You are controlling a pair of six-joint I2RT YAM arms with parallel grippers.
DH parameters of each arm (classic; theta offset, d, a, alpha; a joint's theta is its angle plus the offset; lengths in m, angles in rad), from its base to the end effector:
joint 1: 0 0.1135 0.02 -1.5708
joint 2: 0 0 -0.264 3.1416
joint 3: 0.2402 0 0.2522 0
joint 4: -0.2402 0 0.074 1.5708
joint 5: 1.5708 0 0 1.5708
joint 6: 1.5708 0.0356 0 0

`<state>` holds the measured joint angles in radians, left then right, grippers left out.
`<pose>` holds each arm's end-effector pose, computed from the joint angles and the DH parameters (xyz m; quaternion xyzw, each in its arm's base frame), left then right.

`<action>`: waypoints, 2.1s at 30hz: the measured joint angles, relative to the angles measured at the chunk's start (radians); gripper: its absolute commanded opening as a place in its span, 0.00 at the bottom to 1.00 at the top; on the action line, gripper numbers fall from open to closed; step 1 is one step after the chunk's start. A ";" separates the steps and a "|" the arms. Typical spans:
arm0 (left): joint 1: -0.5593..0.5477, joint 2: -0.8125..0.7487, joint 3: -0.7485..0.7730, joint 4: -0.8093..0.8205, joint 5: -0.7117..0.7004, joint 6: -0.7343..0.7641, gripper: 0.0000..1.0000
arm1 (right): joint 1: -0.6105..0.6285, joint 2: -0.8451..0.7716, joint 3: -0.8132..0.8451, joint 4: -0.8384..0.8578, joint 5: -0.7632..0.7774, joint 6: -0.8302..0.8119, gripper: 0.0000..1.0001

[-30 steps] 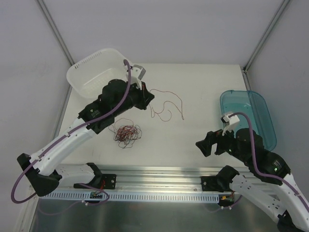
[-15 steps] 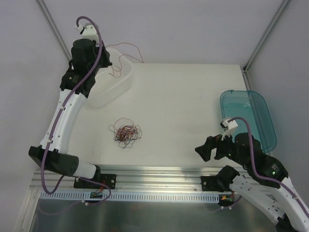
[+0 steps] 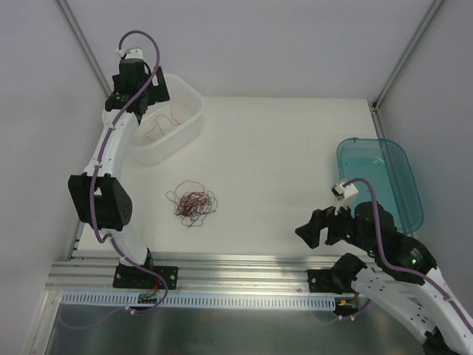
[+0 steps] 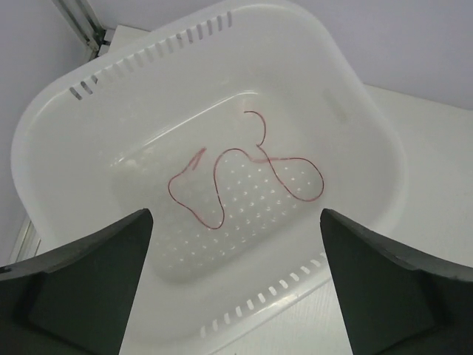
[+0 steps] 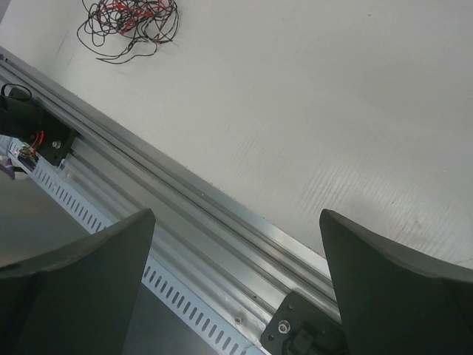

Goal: Untangle the cables

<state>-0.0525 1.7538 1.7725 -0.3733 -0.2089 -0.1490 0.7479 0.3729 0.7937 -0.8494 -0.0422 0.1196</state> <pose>0.4137 -0.0143 0.3999 -0.0989 0.8124 0.0280 0.5739 0.0524 0.0507 0.3190 -0.2708 0.7964 0.2432 0.4829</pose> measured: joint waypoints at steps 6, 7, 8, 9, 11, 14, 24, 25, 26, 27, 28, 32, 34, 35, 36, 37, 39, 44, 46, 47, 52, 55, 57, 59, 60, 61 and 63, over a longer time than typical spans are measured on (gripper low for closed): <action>0.000 -0.211 -0.269 0.000 0.052 -0.048 0.99 | 0.000 0.061 -0.040 0.054 -0.026 0.000 1.00; 0.000 -0.270 -0.335 0.005 0.073 -0.063 0.99 | 0.000 0.076 -0.048 0.068 -0.031 0.000 1.00; -0.002 -0.335 -0.404 0.001 0.100 -0.080 0.99 | 0.000 0.089 -0.053 0.083 -0.037 0.001 1.00; -0.005 -0.406 -0.481 0.009 0.129 -0.099 0.99 | 0.000 0.105 -0.058 0.098 -0.045 0.001 1.00; -0.029 -0.540 -0.620 -0.004 0.185 -0.130 0.99 | 0.002 0.134 -0.069 0.140 -0.054 0.004 1.00; -0.118 -0.675 -0.790 -0.014 0.252 -0.165 0.99 | 0.010 0.179 -0.076 0.201 -0.063 0.010 1.00; -0.375 -0.735 -1.084 -0.046 0.283 -0.274 0.91 | 0.108 0.401 -0.117 0.470 -0.071 0.083 0.97; -0.396 -0.735 -1.089 -0.050 0.268 -0.290 0.88 | 0.128 0.428 -0.121 0.497 -0.069 0.093 0.97; -0.416 -0.732 -1.092 -0.050 0.246 -0.305 0.86 | 0.147 0.456 -0.121 0.523 -0.064 0.105 0.96; -0.434 -0.726 -1.093 -0.050 0.225 -0.318 0.85 | 0.159 0.476 -0.121 0.545 -0.057 0.113 0.96; -0.449 -0.716 -1.093 -0.048 0.209 -0.329 0.82 | 0.178 0.505 -0.121 0.578 -0.050 0.122 0.95; -0.489 -0.644 -1.093 -0.040 0.160 -0.372 0.46 | 0.215 0.602 -0.121 0.670 -0.019 0.154 0.92; -0.503 -0.627 -1.097 -0.036 0.148 -0.399 0.30 | 0.223 0.646 -0.121 0.713 -0.007 0.172 0.89; -0.512 -0.626 -1.099 -0.034 0.146 -0.413 0.14 | 0.225 0.665 -0.121 0.734 -0.002 0.180 0.88; -0.520 -0.626 -1.100 -0.032 0.145 -0.423 0.08 | 0.227 0.682 -0.121 0.756 0.005 0.190 0.87; -0.530 -0.627 -1.101 -0.029 0.146 -0.442 0.03 | 0.229 0.698 -0.121 0.782 0.009 0.203 0.84; -0.551 -0.628 -1.102 -0.020 0.152 -0.474 0.00 | 0.229 0.724 -0.122 0.826 0.013 0.223 0.80; -0.599 -0.652 -1.114 0.002 0.175 -0.553 0.00 | 0.232 0.782 -0.134 0.921 0.020 0.254 0.66; -0.621 -0.665 -1.117 0.003 0.182 -0.576 0.00 | 0.233 0.811 -0.130 0.936 0.020 0.253 0.59; -0.631 -0.670 -1.117 0.006 0.184 -0.586 0.00 | 0.234 0.830 -0.124 0.939 0.020 0.248 0.58; -0.654 -0.696 -1.131 0.021 0.197 -0.627 0.00 | 0.235 0.944 -0.050 0.944 0.021 0.229 0.53; -0.661 -0.708 -1.146 0.022 0.201 -0.647 0.00 | 0.236 1.009 -0.007 0.961 0.027 0.228 0.51; -0.662 -0.714 -1.152 0.023 0.207 -0.655 0.00 | 0.237 1.053 0.010 0.973 0.041 0.230 0.50; -0.662 -0.721 -1.156 0.024 0.209 -0.663 0.00 | 0.237 1.096 0.019 0.977 0.058 0.232 0.49; -0.662 -0.725 -1.157 0.024 0.209 -0.666 0.00 | 0.237 1.117 0.023 0.978 0.063 0.233 0.48; -0.662 -0.730 -1.159 0.025 0.210 -0.670 0.00 | 0.237 1.138 0.028 0.977 0.068 0.233 0.47; -0.663 -0.741 -1.164 0.025 0.210 -0.674 0.00 | 0.236 1.180 0.042 0.978 0.079 0.235 0.43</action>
<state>-0.7151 1.0126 0.6083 -0.3481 0.0013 -0.8230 0.9836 1.5524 0.8356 0.1284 0.0364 0.3546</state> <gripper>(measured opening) 0.009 0.463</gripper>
